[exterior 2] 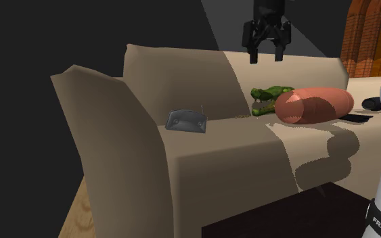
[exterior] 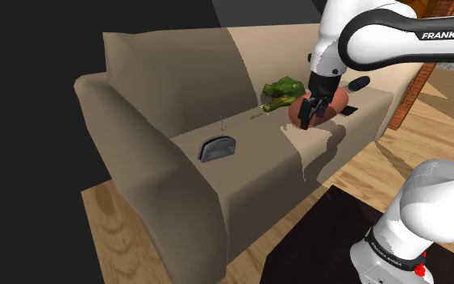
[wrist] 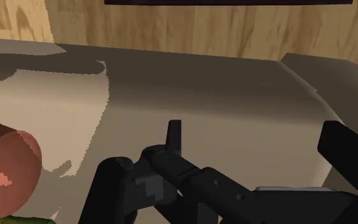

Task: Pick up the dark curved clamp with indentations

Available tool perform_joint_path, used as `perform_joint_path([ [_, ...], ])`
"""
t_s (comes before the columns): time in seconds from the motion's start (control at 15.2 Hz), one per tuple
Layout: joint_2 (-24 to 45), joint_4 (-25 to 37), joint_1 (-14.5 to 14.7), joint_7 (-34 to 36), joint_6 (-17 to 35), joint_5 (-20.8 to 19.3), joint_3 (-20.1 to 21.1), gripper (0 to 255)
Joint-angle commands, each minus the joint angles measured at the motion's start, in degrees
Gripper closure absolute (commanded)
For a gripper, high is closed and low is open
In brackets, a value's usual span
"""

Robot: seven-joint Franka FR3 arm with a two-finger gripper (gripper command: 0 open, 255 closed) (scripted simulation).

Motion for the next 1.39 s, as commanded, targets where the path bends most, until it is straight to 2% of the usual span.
perform_joint_path([
  [0.0, 0.00, 0.00, 0.00, 0.00, 0.00, 0.00, 0.00, 0],
  [0.33, 9.39, 1.81, 2.03, -13.57, 8.71, -2.27, -5.46, 0],
  [0.66, 20.21, 6.23, 4.73, -27.06, 15.94, -2.32, -9.95, 0],
  [0.99, 31.52, 12.73, 7.48, -40.81, 21.10, 0.03, -13.00, 0],
  [1.32, 42.69, 20.79, 9.29, -54.46, 23.96, 4.02, -13.91, 0],
])
